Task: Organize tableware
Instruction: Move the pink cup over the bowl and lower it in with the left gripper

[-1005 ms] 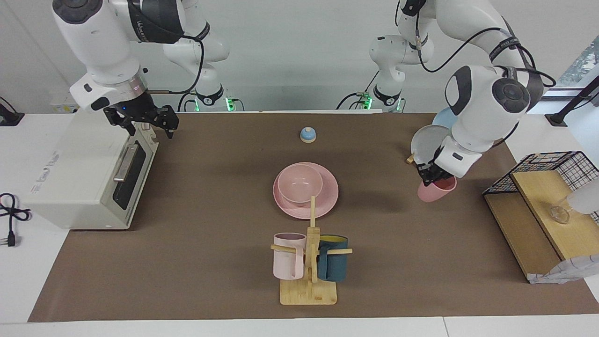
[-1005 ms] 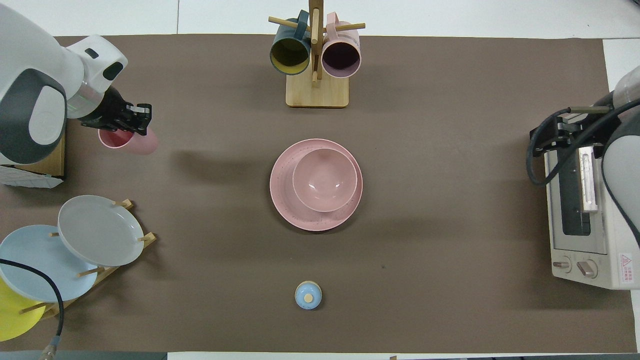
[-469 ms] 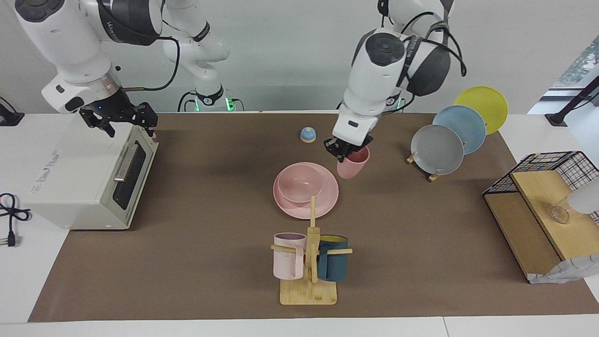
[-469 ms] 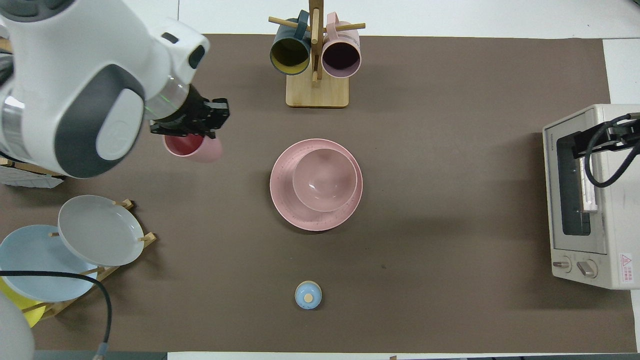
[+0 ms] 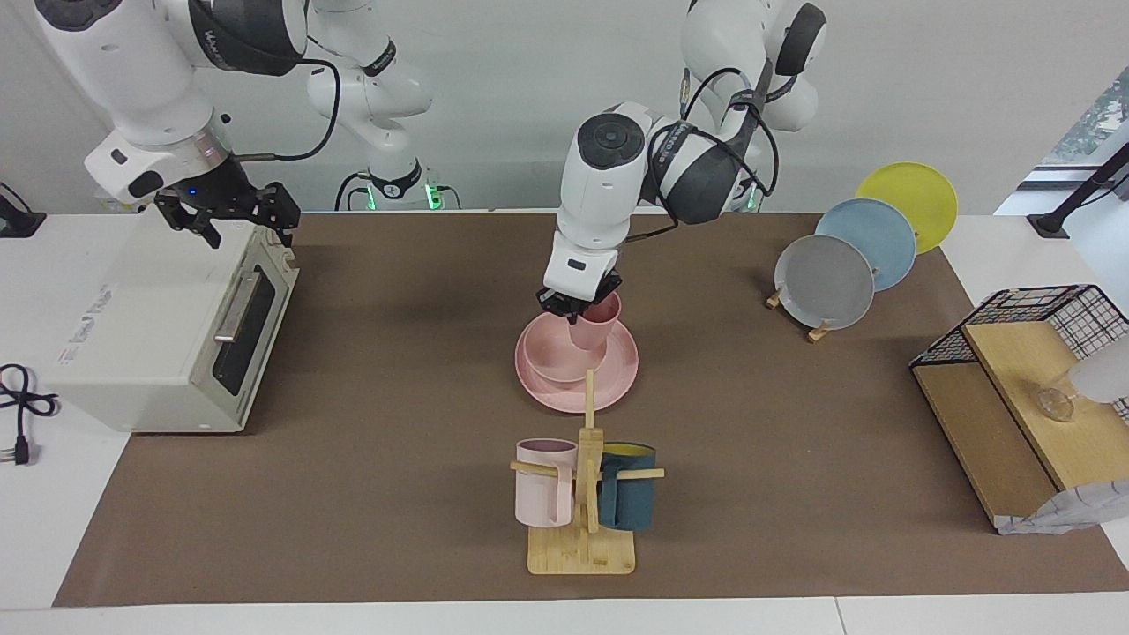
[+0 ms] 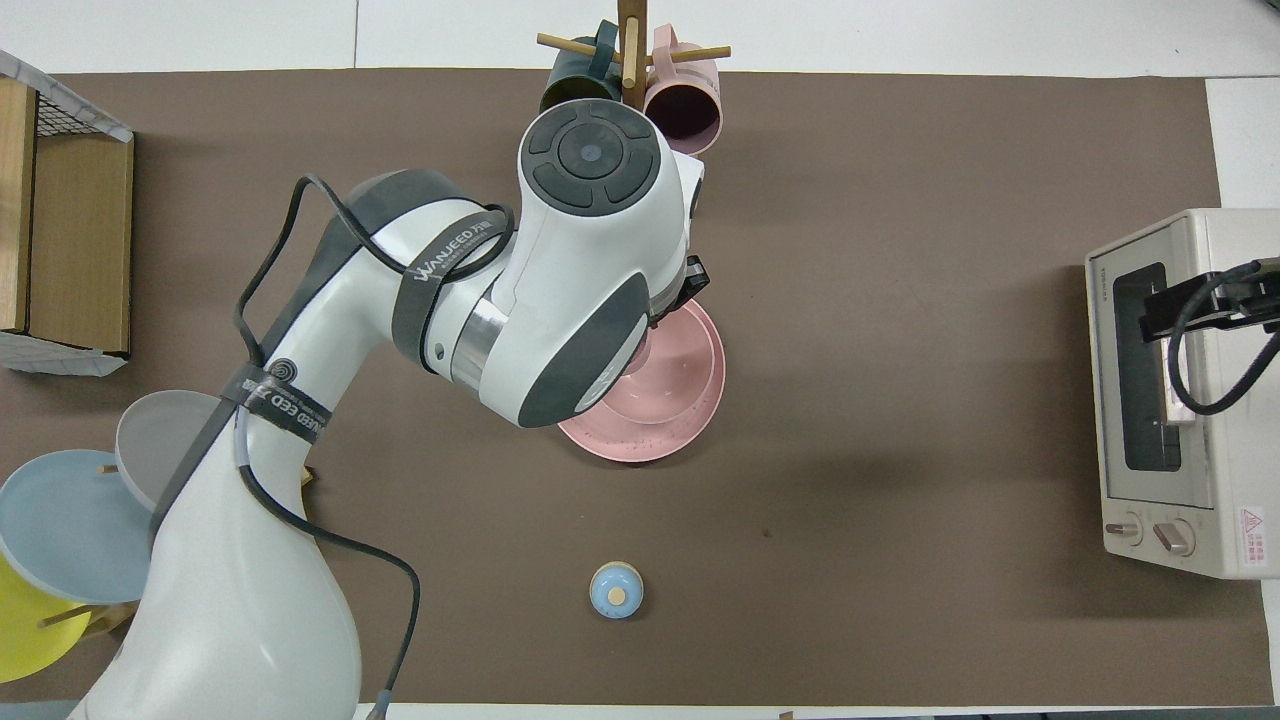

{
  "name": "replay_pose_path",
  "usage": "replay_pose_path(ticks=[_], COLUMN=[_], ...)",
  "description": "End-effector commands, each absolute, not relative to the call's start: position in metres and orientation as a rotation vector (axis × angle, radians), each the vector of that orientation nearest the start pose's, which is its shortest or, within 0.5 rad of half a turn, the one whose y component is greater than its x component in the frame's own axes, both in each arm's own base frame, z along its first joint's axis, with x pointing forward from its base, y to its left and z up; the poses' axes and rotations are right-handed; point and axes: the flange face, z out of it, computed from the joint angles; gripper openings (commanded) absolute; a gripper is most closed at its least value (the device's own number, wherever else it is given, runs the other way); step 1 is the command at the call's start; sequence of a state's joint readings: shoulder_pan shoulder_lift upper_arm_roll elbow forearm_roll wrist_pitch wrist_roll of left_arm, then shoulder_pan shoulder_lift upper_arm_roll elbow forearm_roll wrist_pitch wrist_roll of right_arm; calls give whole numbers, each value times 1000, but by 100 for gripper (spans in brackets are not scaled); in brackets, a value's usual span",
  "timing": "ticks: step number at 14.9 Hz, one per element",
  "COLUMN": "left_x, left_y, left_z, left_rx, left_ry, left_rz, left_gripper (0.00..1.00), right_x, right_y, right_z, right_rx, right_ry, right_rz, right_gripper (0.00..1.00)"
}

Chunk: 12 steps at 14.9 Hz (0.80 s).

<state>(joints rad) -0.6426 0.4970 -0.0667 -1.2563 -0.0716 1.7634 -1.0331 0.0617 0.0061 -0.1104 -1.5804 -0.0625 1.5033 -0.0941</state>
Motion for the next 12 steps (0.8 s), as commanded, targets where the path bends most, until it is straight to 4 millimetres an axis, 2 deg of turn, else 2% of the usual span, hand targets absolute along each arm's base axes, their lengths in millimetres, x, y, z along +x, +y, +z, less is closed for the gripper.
replay_pose_path(ticks=[1, 5, 12], left_x=[542, 531, 522], left_y=[-462, -481, -490], left_z=[475, 451, 421], left_rx=[-3155, -3144, -3142], left_ry=[-603, -624, -625], left_rz=[90, 100, 74], left_gripper=[0, 0, 0], right_x=[550, 554, 553], right_y=[-35, -38, -43], right_z=[606, 601, 603], right_rx=[-3196, -3195, -3187], right_ry=[-107, -97, -64], right_rz=[84, 114, 110], right_gripper=[100, 100, 100])
